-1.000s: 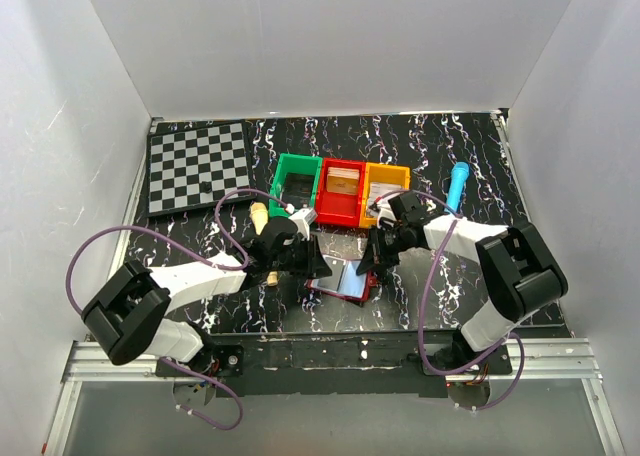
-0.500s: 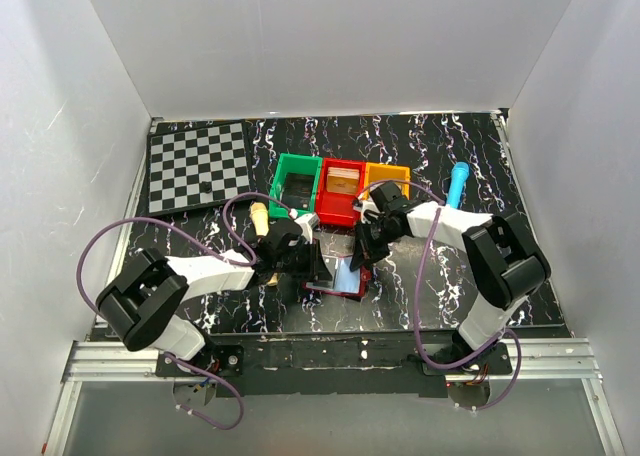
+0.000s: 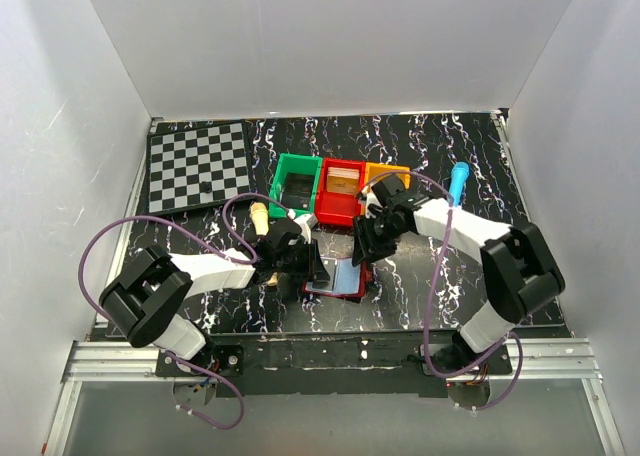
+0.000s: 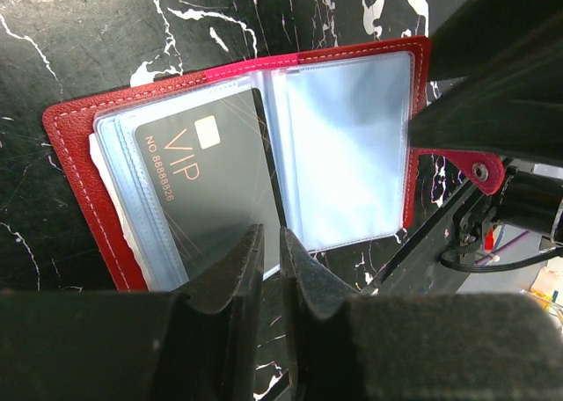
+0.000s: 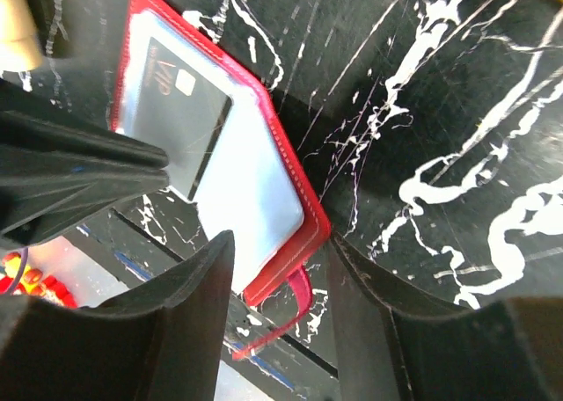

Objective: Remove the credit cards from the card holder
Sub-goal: Place the card holder at the center of the board, then remove the credit card from the card holder.

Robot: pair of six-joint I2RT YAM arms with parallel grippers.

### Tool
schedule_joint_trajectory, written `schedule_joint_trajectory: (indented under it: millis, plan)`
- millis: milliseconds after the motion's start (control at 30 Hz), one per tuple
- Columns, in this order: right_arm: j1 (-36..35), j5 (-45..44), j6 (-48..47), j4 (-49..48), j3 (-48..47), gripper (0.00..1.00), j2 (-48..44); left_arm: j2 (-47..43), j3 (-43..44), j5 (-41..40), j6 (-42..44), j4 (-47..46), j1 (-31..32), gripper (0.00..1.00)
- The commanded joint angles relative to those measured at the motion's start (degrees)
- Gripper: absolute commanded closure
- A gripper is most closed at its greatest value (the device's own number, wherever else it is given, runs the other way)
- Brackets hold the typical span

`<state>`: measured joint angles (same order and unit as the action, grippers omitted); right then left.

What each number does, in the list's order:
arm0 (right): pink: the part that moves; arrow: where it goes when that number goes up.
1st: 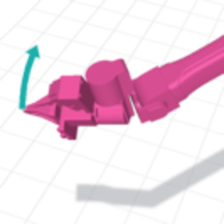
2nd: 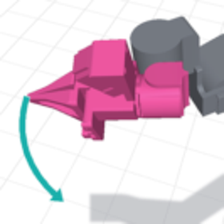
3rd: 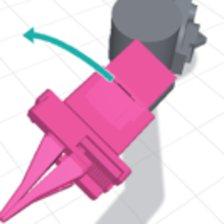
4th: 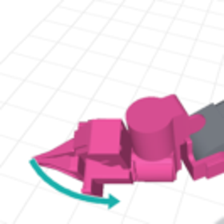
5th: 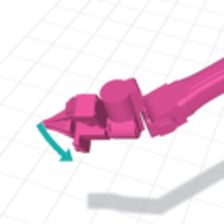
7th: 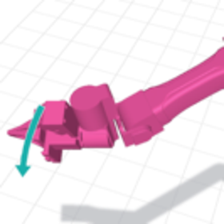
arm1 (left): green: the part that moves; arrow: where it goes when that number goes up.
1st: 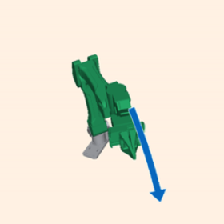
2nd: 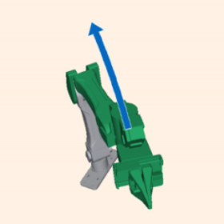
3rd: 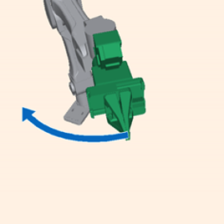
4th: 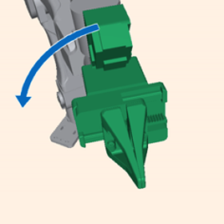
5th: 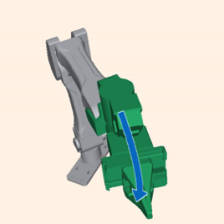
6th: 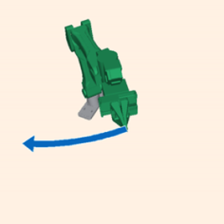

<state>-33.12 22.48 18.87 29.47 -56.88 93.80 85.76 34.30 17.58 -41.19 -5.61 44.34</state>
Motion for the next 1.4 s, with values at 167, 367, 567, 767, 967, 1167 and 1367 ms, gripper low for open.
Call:
schedule_joint_trajectory:
  millis: [167, 367, 567, 767, 967, 1167, 1367]
  plan:
    - [-0.8, -7.6, 2.8, 5.4, -3.1, 0.48, -17.8, -4.1, 0.1, -1.4, -0.2, -0.2, -0.3, 0.86]
    - [-4.5, 6.1, 8.4, -5.8, 0.9, 0.75, -21.5, -3.8, 0.1, -2.0, -0.6, -0.4, -0.3, 0.86]
    - [-5.3, 11.0, 15.7, -18.0, 7.8, 0.89, -15.0, -4.8, 0.1, -3.4, -0.9, 1.0, -0.3, 0.86]
    - [-5.2, 5.4, 11.7, -13.6, 9.7, 0.90, -9.6, -4.7, 0.6, -4.2, -0.7, 2.6, -0.6, 0.86]
    - [-5.1, 0.5, 9.6, -11.2, 11.1, 0.90, -6.1, -5.8, -0.6, -4.5, -1.3, 3.1, -1.0, 0.86]
    - [-4.0, -3.1, 8.3, -9.4, 10.7, 0.91, -2.8, -8.1, -1.8, -4.8, -1.2, 4.2, -1.5, 0.85]
    - [-3.6, -9.1, 7.5, -6.4, 9.2, 0.91, -1.0, -8.2, -3.1, -4.5, -1.6, 3.8, -1.9, 0.85]
